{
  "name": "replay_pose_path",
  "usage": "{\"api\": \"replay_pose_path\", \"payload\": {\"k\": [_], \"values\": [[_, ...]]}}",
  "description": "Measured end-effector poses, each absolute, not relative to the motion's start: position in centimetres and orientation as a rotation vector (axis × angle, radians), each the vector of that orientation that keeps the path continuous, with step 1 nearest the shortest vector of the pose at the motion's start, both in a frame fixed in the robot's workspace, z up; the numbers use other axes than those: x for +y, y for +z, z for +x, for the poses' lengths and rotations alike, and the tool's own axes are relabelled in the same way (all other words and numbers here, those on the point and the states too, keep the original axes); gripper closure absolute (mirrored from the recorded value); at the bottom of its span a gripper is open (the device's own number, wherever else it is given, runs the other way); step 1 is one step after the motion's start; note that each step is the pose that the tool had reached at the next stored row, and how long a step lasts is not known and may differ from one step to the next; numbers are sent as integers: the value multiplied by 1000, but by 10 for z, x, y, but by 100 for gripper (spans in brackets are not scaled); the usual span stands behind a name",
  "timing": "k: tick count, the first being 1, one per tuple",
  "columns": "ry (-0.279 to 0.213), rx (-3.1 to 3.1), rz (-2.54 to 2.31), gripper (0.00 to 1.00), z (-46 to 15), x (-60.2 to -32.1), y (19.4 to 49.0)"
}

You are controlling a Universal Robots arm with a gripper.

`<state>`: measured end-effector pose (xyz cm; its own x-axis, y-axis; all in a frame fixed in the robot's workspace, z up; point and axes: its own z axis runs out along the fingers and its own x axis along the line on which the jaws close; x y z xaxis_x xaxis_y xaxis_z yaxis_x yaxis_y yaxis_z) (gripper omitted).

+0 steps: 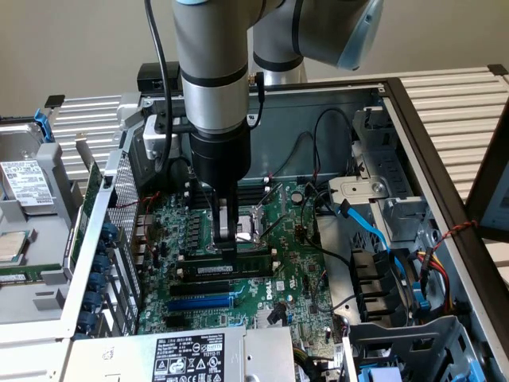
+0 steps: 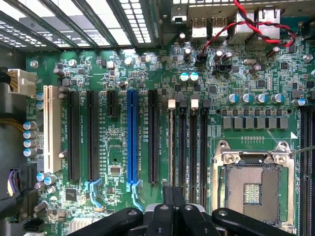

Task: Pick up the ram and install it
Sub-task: 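Press down the ram until it locks into place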

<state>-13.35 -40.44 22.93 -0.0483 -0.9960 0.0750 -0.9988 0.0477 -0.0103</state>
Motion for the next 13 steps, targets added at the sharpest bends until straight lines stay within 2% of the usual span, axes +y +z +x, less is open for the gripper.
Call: {"api": "replay_pose_path", "payload": {"k": [13], "values": [[95, -2239, 2134, 90, -134, -405, 228]]}}
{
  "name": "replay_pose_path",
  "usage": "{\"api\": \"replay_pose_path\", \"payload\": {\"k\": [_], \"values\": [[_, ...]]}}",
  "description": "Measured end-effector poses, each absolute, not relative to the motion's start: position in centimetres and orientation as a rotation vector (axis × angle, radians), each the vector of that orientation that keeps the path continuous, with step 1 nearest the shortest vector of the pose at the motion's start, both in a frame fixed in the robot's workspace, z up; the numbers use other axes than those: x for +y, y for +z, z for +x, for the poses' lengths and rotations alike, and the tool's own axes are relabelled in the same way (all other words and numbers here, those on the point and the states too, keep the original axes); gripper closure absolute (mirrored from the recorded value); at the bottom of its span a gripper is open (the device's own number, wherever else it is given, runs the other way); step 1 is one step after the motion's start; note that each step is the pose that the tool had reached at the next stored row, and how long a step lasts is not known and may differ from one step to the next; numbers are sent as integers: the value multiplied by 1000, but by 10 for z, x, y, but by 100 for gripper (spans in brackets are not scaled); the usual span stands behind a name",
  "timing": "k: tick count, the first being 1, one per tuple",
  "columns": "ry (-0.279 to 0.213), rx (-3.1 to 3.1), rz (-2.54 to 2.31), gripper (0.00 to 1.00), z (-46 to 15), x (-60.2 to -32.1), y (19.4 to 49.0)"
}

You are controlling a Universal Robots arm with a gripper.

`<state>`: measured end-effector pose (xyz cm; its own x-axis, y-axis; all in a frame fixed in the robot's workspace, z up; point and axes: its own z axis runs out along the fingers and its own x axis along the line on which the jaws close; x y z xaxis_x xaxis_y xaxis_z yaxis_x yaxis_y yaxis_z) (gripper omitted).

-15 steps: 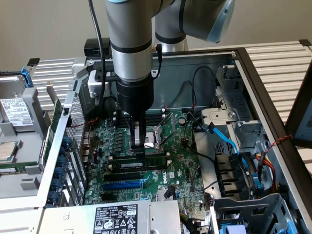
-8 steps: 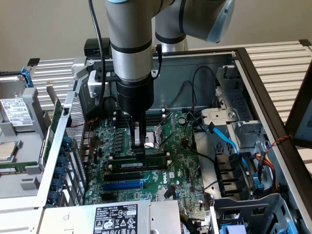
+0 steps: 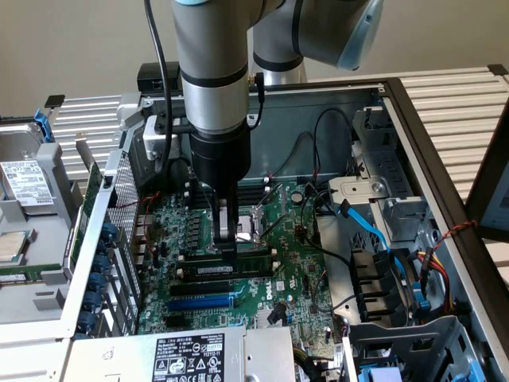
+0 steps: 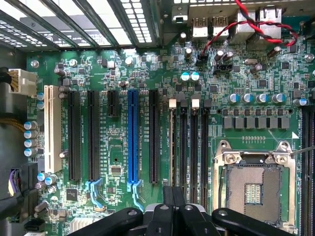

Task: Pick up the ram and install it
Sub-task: 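Press down the ram until it locks into place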

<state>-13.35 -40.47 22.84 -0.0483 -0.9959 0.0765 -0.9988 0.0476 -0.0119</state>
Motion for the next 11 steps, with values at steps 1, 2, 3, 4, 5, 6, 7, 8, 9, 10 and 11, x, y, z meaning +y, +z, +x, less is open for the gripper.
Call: {"api": "replay_pose_path", "payload": {"k": [1, 2, 3, 4, 5, 6, 7, 8, 9, 10, 11], "values": [[96, -2239, 2134, 90, -134, -405, 228], [96, -2239, 2134, 90, -134, -405, 228], [96, -2239, 2134, 90, -134, -405, 228], [97, -2240, 2134, 90, -134, -405, 227], [97, -2240, 2135, 90, -134, -405, 227], [98, -2240, 2135, 90, -134, -405, 227], [98, -2240, 2135, 90, -134, -405, 227], [98, -2240, 2134, 90, -134, -405, 227], [98, -2240, 2135, 90, -134, -405, 226], [99, -2240, 2135, 90, -135, -405, 226], [99, -2240, 2135, 90, -135, -405, 226]]}}
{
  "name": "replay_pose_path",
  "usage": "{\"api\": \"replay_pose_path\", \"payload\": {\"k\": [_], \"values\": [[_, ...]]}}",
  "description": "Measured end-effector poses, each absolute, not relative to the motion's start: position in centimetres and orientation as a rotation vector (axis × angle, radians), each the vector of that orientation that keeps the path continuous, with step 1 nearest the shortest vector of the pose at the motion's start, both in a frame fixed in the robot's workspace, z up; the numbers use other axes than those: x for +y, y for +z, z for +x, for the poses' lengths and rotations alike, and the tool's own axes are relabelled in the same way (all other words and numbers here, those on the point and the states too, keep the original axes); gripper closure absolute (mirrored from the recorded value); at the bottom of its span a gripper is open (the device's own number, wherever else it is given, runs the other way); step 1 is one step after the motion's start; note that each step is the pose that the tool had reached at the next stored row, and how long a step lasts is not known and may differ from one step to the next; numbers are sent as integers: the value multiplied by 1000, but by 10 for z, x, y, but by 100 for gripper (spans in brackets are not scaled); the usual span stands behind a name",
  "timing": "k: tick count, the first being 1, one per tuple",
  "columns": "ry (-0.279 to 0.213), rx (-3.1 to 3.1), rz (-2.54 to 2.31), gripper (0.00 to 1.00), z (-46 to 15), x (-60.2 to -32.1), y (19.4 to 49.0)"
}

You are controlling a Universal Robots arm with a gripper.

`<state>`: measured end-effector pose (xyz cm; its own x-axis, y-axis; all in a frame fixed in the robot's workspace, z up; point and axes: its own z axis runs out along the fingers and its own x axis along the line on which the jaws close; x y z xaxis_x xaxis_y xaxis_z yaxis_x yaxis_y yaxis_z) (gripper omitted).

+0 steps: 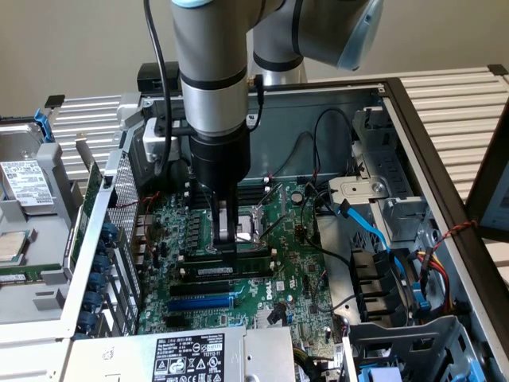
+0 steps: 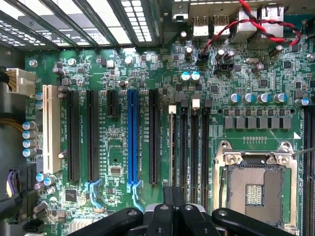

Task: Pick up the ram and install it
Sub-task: 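Press down the ram until it locks into place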

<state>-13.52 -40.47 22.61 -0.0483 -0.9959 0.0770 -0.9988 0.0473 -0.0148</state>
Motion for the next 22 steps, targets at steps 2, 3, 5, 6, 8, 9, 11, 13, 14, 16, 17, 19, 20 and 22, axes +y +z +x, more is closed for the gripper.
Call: {"api": "replay_pose_path", "payload": {"k": [2, 3, 5, 6, 8, 9, 11, 13, 14, 16, 17, 19, 20, 22], "values": [[98, -2240, 2134, 90, -136, -405, 227], [98, -2241, 2135, 90, -136, -405, 229], [98, -2240, 2134, 90, -136, -405, 239], [98, -2240, 2134, 90, -136, -405, 244], [98, -2240, 2134, 90, -136, -405, 250], [99, -2240, 2134, 90, -136, -405, 252], [98, -2240, 2134, 90, -136, -405, 252], [98, -2240, 2134, 90, -136, -405, 252], [98, -2240, 2134, 90, -136, -405, 252], [98, -2244, 2130, 90, -136, -405, 252], [98, -2254, 2118, 90, -136, -405, 252], [97, -2274, 2096, 90, -136, -405, 252], [97, -2286, 2082, 90, -136, -405, 252], [96, -2317, 2047, 90, -136, -405, 252]]}}
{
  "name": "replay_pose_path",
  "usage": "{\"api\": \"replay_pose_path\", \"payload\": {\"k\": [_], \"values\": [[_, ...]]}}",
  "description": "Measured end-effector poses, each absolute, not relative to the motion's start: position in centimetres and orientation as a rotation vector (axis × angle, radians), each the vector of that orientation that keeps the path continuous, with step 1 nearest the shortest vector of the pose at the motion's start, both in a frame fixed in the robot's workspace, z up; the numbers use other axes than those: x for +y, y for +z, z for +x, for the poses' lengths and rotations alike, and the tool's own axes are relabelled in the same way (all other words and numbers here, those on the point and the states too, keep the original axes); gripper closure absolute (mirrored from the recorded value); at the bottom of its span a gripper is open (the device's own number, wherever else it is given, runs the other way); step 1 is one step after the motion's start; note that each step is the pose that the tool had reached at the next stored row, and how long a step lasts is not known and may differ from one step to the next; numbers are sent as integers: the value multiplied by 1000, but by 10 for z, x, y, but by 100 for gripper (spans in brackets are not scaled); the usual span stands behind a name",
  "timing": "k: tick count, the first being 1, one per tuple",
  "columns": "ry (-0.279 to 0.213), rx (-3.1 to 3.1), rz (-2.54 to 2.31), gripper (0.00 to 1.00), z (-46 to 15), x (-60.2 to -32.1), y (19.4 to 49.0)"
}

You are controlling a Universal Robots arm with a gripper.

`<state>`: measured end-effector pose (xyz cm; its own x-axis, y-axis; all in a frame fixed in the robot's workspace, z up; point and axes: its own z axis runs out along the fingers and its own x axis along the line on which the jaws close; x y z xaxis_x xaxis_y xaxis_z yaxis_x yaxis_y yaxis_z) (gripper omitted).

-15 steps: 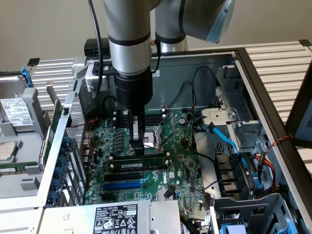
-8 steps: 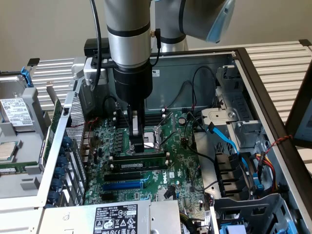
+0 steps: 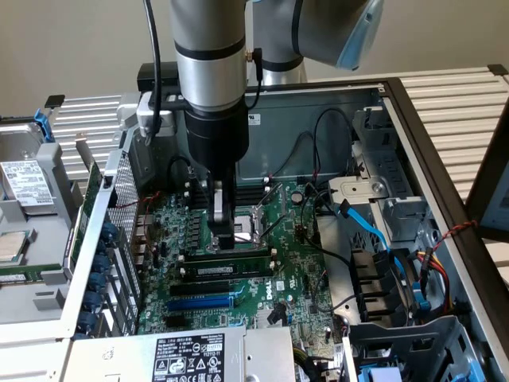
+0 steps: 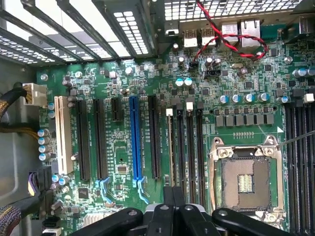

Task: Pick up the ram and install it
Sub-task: 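Press down the ram until it locks into place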

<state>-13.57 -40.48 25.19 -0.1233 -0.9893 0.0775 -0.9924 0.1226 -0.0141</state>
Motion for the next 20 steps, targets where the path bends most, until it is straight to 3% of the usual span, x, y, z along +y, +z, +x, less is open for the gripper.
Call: {"api": "replay_pose_path", "payload": {"k": [20], "values": [[82, -2614, 1633, 90, -136, -405, 251]]}}
